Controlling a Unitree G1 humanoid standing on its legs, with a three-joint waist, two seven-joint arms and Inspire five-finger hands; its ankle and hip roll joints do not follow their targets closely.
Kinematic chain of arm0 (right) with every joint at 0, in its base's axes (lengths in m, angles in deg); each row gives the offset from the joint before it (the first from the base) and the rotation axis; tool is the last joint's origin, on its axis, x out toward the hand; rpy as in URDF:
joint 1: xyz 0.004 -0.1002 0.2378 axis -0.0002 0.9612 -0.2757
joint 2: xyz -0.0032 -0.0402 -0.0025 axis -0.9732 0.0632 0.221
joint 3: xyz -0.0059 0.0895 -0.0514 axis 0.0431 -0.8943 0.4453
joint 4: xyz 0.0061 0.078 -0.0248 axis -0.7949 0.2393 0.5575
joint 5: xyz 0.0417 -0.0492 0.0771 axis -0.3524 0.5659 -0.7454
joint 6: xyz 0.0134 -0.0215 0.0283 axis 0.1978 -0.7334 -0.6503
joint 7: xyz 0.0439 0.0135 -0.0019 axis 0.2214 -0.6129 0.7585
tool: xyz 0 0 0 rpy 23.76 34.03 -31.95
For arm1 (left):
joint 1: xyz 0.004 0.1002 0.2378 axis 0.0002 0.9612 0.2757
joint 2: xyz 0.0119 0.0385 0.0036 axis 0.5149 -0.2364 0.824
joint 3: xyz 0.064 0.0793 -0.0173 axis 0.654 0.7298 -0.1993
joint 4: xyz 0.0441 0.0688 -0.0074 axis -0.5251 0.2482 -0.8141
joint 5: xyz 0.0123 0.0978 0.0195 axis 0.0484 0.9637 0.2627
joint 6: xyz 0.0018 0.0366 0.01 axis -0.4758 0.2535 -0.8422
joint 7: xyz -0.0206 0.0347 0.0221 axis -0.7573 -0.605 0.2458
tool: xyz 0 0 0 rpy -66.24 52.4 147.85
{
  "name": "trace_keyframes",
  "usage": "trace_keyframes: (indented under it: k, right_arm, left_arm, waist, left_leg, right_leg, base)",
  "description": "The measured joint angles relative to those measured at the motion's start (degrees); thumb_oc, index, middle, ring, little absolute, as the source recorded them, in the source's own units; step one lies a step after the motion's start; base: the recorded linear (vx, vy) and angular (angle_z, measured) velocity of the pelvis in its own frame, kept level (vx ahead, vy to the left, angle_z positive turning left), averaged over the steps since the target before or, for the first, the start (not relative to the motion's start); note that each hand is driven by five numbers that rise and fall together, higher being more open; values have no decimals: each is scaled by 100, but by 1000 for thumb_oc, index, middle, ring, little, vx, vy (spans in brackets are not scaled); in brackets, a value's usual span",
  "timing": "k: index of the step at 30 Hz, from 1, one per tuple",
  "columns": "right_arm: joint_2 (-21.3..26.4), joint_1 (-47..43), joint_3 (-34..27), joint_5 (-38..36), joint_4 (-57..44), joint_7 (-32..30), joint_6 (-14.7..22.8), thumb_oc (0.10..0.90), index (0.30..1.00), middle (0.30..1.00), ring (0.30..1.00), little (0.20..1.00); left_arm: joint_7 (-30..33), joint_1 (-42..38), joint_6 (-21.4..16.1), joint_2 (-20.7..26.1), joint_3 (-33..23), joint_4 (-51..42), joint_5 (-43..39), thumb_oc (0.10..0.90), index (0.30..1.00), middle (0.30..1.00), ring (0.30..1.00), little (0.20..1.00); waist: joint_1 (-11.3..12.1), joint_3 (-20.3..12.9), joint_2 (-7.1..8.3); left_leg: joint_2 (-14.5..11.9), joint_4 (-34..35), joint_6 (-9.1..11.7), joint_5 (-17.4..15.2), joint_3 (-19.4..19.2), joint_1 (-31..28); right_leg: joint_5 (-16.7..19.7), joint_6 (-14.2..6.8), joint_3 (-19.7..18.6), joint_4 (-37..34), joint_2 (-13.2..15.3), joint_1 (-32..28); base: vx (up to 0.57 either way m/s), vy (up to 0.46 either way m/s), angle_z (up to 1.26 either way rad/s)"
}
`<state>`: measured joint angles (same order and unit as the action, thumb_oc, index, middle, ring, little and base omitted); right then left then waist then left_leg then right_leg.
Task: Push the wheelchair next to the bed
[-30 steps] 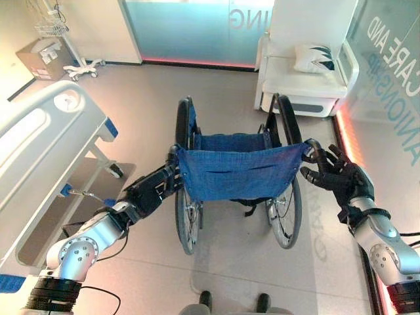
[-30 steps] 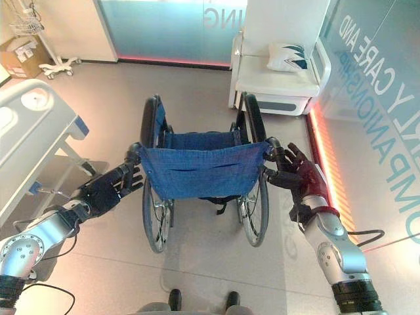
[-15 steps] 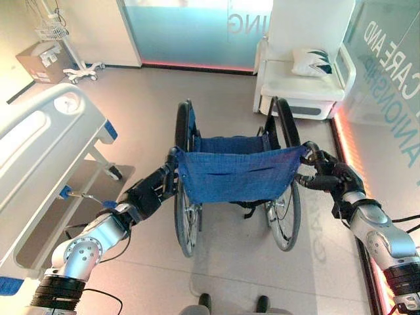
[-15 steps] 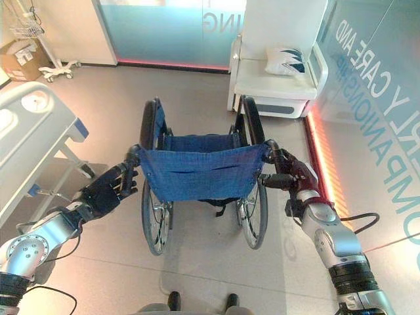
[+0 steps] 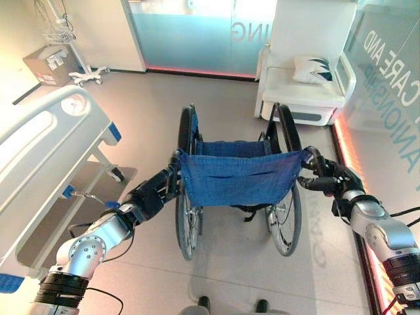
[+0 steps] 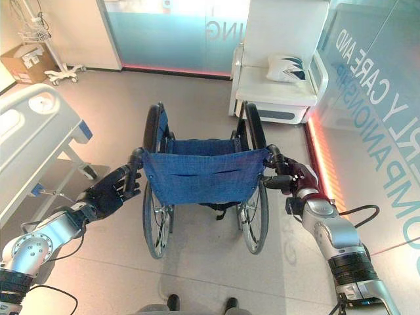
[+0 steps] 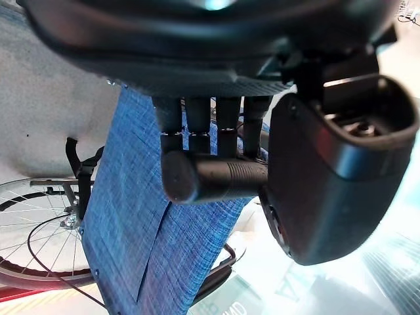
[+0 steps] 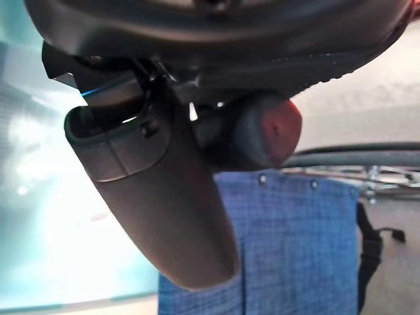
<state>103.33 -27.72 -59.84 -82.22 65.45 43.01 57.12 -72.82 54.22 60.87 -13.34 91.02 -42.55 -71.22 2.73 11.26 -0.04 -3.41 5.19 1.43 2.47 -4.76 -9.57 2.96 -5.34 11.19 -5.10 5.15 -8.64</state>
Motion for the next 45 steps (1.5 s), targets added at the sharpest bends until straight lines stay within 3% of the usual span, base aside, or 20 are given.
trace_keyframes:
  k: [7, 21, 36, 42, 45]
  right_arm:
    - [32, -103, 142, 238, 39, -364, -117, 400, 300, 300, 300, 300]
    - [32, -103, 150, 232, 40, -375, -160, 400, 300, 300, 300, 300]
    - [32, -103, 167, 235, 38, -352, -180, 400, 300, 300, 300, 300]
    - [205, -102, 167, 264, -39, -120, -483, 400, 300, 300, 300, 300]
    - [226, -114, 213, 265, -41, 67, -594, 400, 300, 300, 300, 300]
  left_arm:
    - [0, -3, 3, -79, 47, -42, -2, 400, 300, 300, 300, 300]
    - [28, -68, 325, 35, -21, -59, -36, 400, 300, 300, 300, 300]
    - [-118, -68, 301, 58, 1, -58, 294, 400, 300, 300, 300, 300]
    - [-109, -46, 299, 55, 28, -58, 302, 400, 300, 300, 300, 300]
    - [-109, 13, 201, 68, -20, -57, 302, 400, 300, 300, 300, 300]
  waist:
    - [76, 8, 45]
    - [78, 8, 45]
    - [82, 8, 45]
    - [163, 18, 63]
    - [293, 72, 158]
  left_leg:
    - [4, 0, -1, 0, 9, -47]
    - [2, 0, -1, 0, 35, -71]
    - [-8, 0, 0, 0, -16, -107]
    - [-51, -7, 15, -2, -21, -222]
    - [-144, -323, 125, -148, -52, -199]
  right_leg:
    - [0, 0, 4, 0, 3, -58]
    - [-1, -1, -5, -2, 2, -81]
    - [-1, 0, -22, -1, -7, -105]
    - [-34, 5, -115, -4, -44, -189]
    - [-97, 87, -193, 1, -140, -229]
  base:
    - [20, -8, 1]
    - [9, -3, 0]
    - [27, -38, 0]
    - [74, -202, -3]
    - [55, -245, -12]
